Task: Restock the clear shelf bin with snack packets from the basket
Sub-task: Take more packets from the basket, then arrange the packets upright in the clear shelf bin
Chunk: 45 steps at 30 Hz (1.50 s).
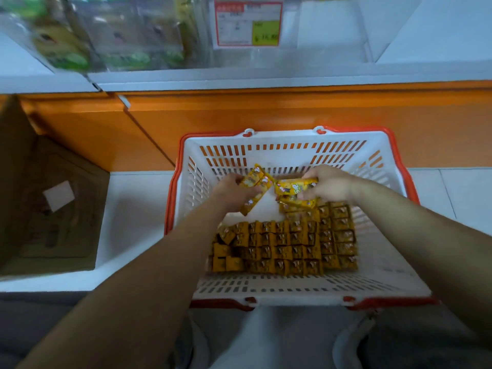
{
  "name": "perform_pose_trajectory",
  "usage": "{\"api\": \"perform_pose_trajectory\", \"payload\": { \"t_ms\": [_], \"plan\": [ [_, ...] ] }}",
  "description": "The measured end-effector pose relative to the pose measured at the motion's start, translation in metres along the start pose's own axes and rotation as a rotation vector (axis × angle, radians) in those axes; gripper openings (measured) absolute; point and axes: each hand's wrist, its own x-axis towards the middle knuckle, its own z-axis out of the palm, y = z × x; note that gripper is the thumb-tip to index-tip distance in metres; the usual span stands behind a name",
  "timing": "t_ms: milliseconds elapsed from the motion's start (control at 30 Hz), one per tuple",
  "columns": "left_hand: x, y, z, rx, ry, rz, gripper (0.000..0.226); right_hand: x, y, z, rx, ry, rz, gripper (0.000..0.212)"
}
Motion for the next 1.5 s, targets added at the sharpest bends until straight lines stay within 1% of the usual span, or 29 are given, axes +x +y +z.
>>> {"api": "perform_pose_trajectory", "payload": {
  "t_ms": [67, 133, 200, 300, 367, 433, 533, 600, 667, 767, 867, 933, 1033, 1133, 1200, 1267, 1300, 1367, 1433, 1500],
  "plan": [
    [-0.021, 0.017, -0.011, -0.042, -0.055, 0.01, 0.06, -0.024, -0.01, -0.018, 0.165, 0.001, -0.007, 0.03],
    [-0.044, 0.036, -0.025, -0.08, -0.109, 0.033, 0.06, -0.051, -0.026, -0.036, 0.311, 0.007, -0.026, 0.04],
    [-0.07, 0.058, -0.04, -0.114, -0.141, 0.07, 0.053, -0.079, -0.043, -0.053, 0.427, 0.008, -0.058, 0.051],
    [-0.112, 0.092, -0.062, -0.197, -0.193, 0.15, 0.034, -0.127, -0.073, -0.072, 0.603, 0.002, -0.168, 0.051],
    [-0.141, 0.113, -0.072, -0.277, -0.237, 0.229, 0.02, -0.161, -0.093, -0.079, 0.746, 0.027, -0.25, 0.059],
    [-0.17, 0.13, -0.077, -0.373, -0.259, 0.303, 0.017, -0.192, -0.11, -0.082, 0.848, 0.043, -0.345, 0.061],
    [-0.204, 0.147, -0.077, -0.533, -0.246, 0.367, 0.016, -0.227, -0.126, -0.081, 0.954, 0.064, -0.437, 0.053],
    [-0.218, 0.154, -0.074, -0.639, -0.21, 0.389, 0.016, -0.24, -0.132, -0.076, 0.994, 0.078, -0.465, 0.048],
    [-0.225, 0.158, -0.071, -0.707, -0.15, 0.411, 0.023, -0.246, -0.138, -0.068, 0.998, 0.082, -0.48, 0.049],
    [-0.225, 0.164, -0.068, -0.739, -0.056, 0.44, 0.034, -0.242, -0.146, -0.056, 0.945, 0.1, -0.503, 0.045],
    [-0.217, 0.167, -0.07, -0.738, 0.024, 0.444, 0.038, -0.232, -0.153, -0.048, 0.933, 0.126, -0.506, 0.037],
    [-0.211, 0.167, -0.072, -0.72, 0.049, 0.449, 0.038, -0.226, -0.155, -0.046, 0.925, 0.125, -0.501, 0.038],
    [-0.204, 0.166, -0.074, -0.725, 0.046, 0.449, 0.038, -0.219, -0.157, -0.046, 0.923, 0.123, -0.497, 0.046],
    [-0.2, 0.168, -0.074, -0.701, 0.018, 0.439, 0.055, -0.214, -0.163, -0.048, 0.941, 0.142, -0.527, 0.048],
    [-0.199, 0.171, -0.072, -0.653, -0.003, 0.434, 0.074, -0.211, -0.167, -0.05, 0.948, 0.14, -0.548, 0.045],
    [-0.2, 0.172, -0.071, -0.608, -0.017, 0.436, 0.084, -0.209, -0.17, -0.052, 0.95, 0.12, -0.557, 0.04],
    [-0.2, 0.173, -0.071, -0.607, -0.019, 0.44, 0.083, -0.209, -0.171, -0.054, 0.949, 0.111, -0.553, 0.037],
    [-0.198, 0.174, -0.075, -0.642, -0.016, 0.44, 0.07, -0.209, -0.172, -0.058, 0.981, 0.087, -0.536, 0.033],
    [-0.196, 0.176, -0.081, -0.677, 0.002, 0.423, 0.056, -0.21, -0.175, -0.062, 1.063, 0.065, -0.509, 0.038],
    [-0.196, 0.177, -0.086, -0.676, 0.02, 0.406, 0.053, -0.211, -0.177, -0.065, 1.094, 0.072, -0.494, 0.046]
  ]
}}
